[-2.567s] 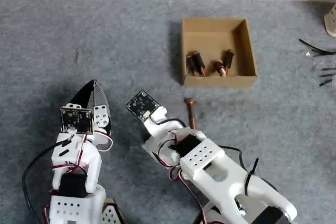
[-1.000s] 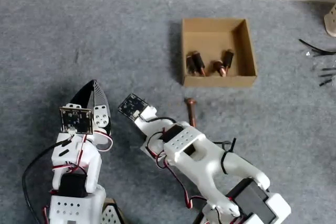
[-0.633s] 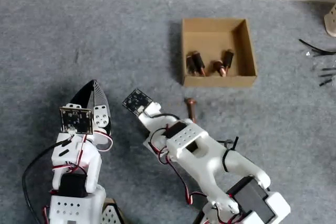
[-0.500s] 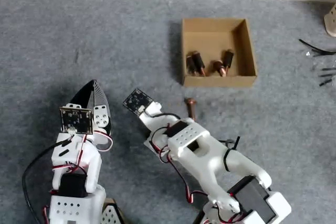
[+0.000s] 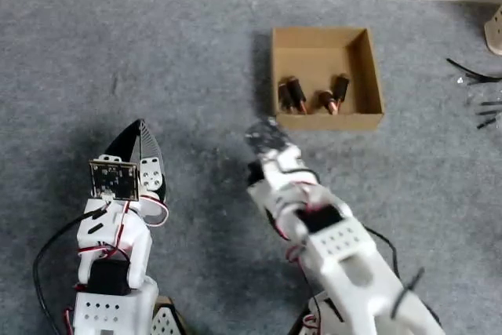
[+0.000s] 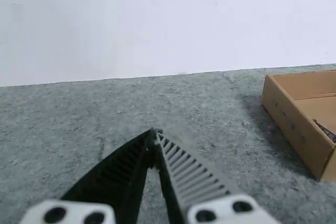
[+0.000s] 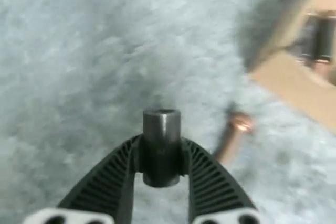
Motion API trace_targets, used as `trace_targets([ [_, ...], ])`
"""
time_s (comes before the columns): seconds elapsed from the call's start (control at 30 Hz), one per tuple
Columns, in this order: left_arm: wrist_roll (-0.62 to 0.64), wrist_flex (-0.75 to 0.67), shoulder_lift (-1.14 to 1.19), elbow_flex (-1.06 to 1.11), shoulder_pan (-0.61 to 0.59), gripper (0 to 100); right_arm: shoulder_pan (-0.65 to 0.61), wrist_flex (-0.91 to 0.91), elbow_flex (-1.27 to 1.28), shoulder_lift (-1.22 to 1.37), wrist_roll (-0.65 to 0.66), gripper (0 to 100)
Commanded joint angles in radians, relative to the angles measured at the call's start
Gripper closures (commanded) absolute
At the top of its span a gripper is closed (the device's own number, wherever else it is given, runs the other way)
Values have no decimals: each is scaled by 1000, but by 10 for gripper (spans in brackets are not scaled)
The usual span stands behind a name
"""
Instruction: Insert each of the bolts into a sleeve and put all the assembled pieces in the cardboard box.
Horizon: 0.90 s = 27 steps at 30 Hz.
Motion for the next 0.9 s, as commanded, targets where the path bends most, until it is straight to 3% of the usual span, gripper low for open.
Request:
trace_targets([
  [0.0,0,-21,-12,19,-8,989,81,-36,87,-197,-38,994],
  [0.3,-3,-23,-10,19,31,989,289,-27,351,-664,-60,994],
  [0.53,-3,64,53,-91,97,989,400,271,429,-1003,-60,994],
  [0.67,-43,91,286,-240,197,989,432,321,423,-1013,-61,994],
  [0.73,-104,91,467,-328,277,989,460,321,421,-1004,-71,994],
  [0.87,-112,91,869,-519,424,989,510,286,429,-1004,-106,994],
])
